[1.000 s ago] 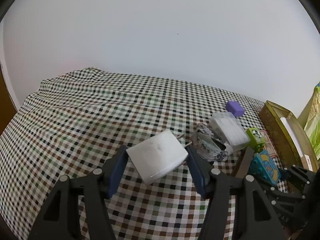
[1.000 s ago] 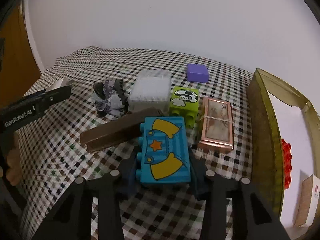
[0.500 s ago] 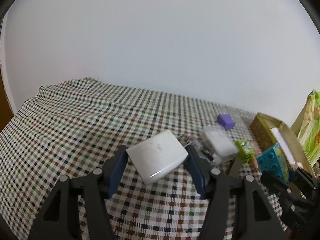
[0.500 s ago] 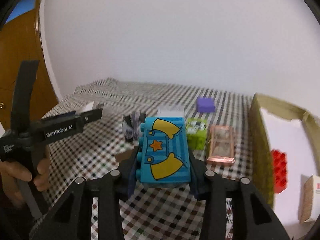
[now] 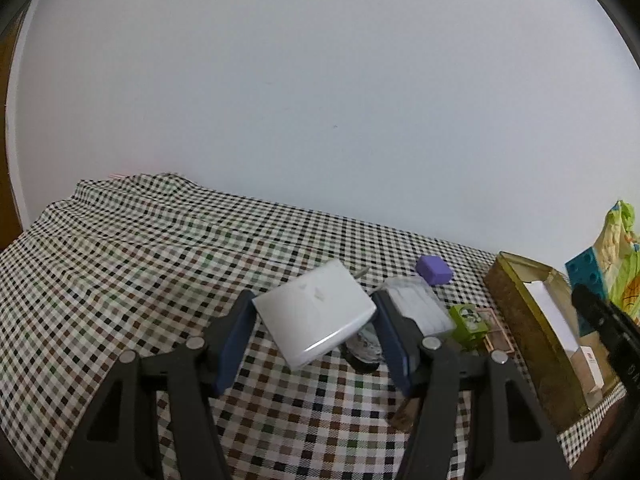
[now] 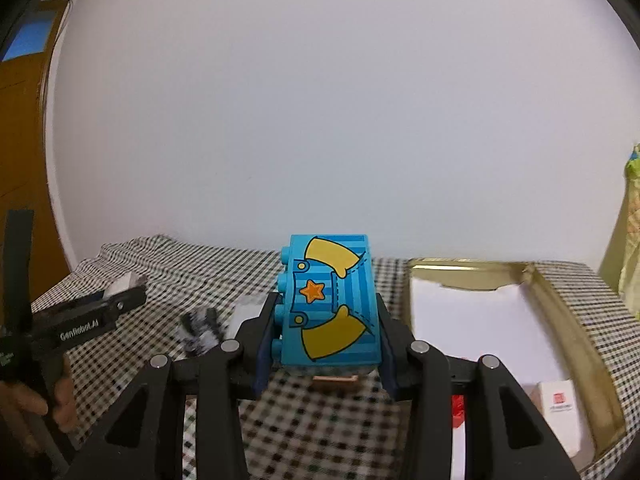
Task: Organize rigid objects
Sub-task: 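Carry the blue brick with the right tool into the tray while the left tool places the white block there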
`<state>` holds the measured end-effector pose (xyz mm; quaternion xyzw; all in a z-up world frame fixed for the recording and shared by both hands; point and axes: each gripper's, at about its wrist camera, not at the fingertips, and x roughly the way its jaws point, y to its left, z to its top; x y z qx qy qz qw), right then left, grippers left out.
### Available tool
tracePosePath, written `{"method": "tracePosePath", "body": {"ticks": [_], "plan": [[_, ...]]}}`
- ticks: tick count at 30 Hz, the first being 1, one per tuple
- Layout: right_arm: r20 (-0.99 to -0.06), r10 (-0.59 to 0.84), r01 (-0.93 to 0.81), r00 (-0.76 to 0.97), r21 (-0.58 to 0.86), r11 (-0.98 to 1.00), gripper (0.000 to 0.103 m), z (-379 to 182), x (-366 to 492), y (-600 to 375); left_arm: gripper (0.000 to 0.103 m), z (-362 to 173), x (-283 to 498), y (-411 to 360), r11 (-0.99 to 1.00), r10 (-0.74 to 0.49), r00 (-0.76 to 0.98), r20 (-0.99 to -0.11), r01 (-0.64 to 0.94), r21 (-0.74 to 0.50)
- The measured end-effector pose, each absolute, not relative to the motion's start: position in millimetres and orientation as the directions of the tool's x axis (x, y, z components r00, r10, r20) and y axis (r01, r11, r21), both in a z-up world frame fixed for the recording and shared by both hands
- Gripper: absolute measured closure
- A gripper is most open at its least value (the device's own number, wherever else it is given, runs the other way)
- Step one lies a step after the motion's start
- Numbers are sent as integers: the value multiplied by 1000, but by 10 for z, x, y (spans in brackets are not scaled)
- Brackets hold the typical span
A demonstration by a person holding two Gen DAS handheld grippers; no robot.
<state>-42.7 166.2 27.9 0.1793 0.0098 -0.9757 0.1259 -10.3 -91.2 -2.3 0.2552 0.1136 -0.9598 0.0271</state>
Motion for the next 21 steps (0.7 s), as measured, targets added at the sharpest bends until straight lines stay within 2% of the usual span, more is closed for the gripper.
{"method": "tracePosePath", "body": {"ticks": [6,21], "plan": [[-339,-226,238,-913,5,-971,58,343,-465,1639,44,-8,-116,-785,-977,-29,-878,-478,125,-171],[-310,-173,192,-935,-33,-981,58,359,-406,1843,44,65,-177,-103,-982,66,-880,-471,25,-185]]}}
